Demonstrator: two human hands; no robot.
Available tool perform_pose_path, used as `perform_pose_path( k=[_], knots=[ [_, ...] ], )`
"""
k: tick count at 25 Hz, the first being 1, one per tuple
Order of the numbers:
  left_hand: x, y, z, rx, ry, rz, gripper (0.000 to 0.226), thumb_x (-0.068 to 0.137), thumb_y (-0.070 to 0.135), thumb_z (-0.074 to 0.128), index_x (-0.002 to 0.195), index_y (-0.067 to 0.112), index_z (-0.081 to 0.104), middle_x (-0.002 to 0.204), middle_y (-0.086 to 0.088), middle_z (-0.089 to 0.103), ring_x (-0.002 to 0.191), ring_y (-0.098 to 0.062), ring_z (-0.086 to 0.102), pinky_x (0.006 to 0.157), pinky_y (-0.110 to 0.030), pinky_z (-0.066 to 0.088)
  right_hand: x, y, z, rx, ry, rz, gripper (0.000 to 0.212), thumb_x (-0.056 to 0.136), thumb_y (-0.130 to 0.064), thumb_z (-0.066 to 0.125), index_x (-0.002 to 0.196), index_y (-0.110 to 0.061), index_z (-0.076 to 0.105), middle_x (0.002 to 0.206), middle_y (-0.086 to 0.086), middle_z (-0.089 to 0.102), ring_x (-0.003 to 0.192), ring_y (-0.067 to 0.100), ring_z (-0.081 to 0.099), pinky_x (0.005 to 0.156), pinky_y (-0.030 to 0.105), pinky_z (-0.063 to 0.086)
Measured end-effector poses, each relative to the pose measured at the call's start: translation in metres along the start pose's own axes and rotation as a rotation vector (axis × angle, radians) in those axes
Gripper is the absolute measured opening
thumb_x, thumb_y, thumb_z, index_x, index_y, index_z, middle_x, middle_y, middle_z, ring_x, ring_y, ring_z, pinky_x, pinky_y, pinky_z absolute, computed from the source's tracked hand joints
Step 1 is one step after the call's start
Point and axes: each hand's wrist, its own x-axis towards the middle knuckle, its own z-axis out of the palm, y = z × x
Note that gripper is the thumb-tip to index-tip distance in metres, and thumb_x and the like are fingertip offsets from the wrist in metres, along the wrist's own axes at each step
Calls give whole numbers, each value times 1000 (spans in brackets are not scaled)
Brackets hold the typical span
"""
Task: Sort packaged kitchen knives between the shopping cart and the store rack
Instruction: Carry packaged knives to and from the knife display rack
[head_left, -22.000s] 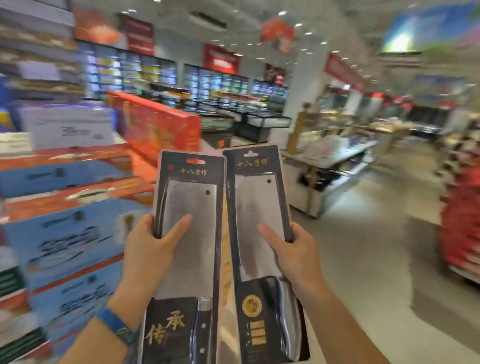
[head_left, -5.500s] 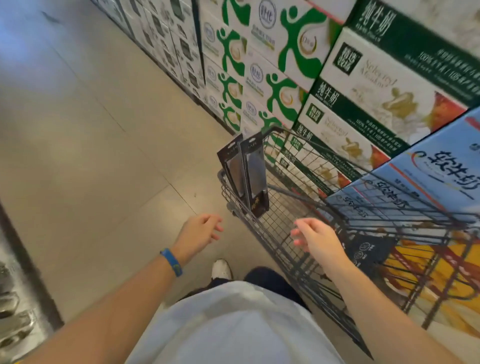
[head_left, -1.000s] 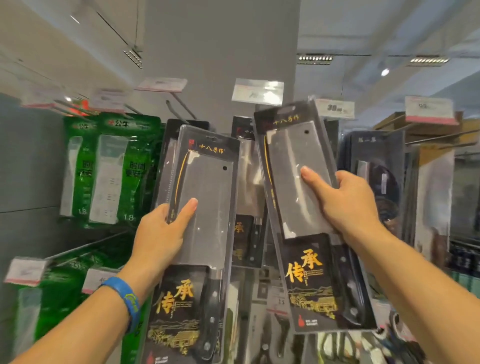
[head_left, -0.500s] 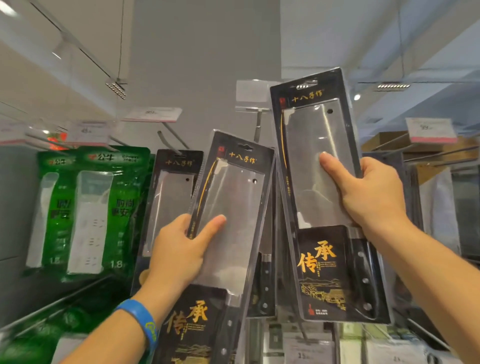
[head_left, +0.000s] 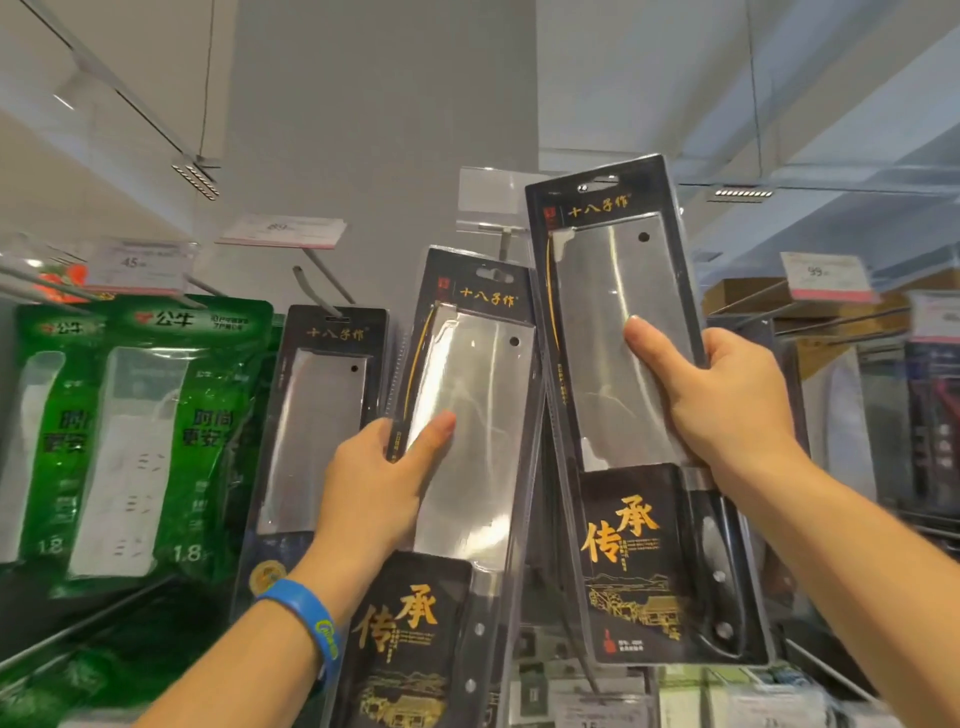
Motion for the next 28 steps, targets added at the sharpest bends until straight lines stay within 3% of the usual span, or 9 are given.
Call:
perform_pose_path(
  k=[5,8,10,13,17,19,21,23,28],
  knots=[
    [-4,-14,4,31,-59,-56,80,71,77,55,88,0,63,83,-17,68,80,-33,65,70,-41,52,-2,0,0,10,-9,22,85,76,-83,62,92,0,67,89,21,71,81,41,65,70,54,56],
    [-22,-26,3,79,-69,-158,64,71,75,54,75,11,57,72,-5,60,72,-27,58,63,-32,46,-4,-3,1,35,-31,60,78,71,-88,61,80,-11,65,73,5,67,67,26,63,57,43,52],
    [-26,-25,-4,56,-21,-73,67,68,78,53,66,11,53,58,-2,55,57,-18,53,54,-28,42,-4,-3,3,28,-26,47,79,70,-91,60,84,-13,68,79,5,71,72,27,68,64,48,58],
    [-5,-15,-11,29,54,41,80,73,81,55,73,1,58,65,-14,61,61,-27,57,60,-40,47,0,-3,7,-25,25,15,90,67,-93,58,84,-5,68,79,13,71,71,34,66,66,49,55],
    [11,11,-12,57,44,134,68,75,76,59,58,13,40,48,1,44,47,-15,40,48,-29,32,0,-9,3,39,62,30,80,66,-93,61,66,-13,58,55,-9,61,47,7,50,47,36,39],
    [13,7,-11,76,37,115,62,75,73,59,56,18,38,46,7,43,46,-9,40,46,-27,27,0,-11,2,14,68,0,84,66,-95,59,69,-10,62,61,-3,67,51,9,52,50,39,42],
    [13,0,-9,77,-8,78,63,71,78,54,62,15,50,53,5,51,51,-9,47,51,-32,38,1,-11,1,15,60,-7,89,65,-95,59,78,-7,68,72,6,71,63,22,65,56,40,50],
    [10,-3,-7,81,-50,51,66,68,82,51,71,17,61,62,1,61,60,-17,58,58,-40,49,-1,-9,-1,42,33,13,83,67,-91,62,82,-9,70,76,4,72,69,22,69,53,35,51],
    [14,1,-3,122,-67,45,74,72,80,51,74,7,59,66,-11,59,61,-27,56,57,-43,46,-7,-3,-2,59,-10,74,78,66,-90,60,82,-14,68,77,2,71,69,20,67,53,33,45]
  ],
)
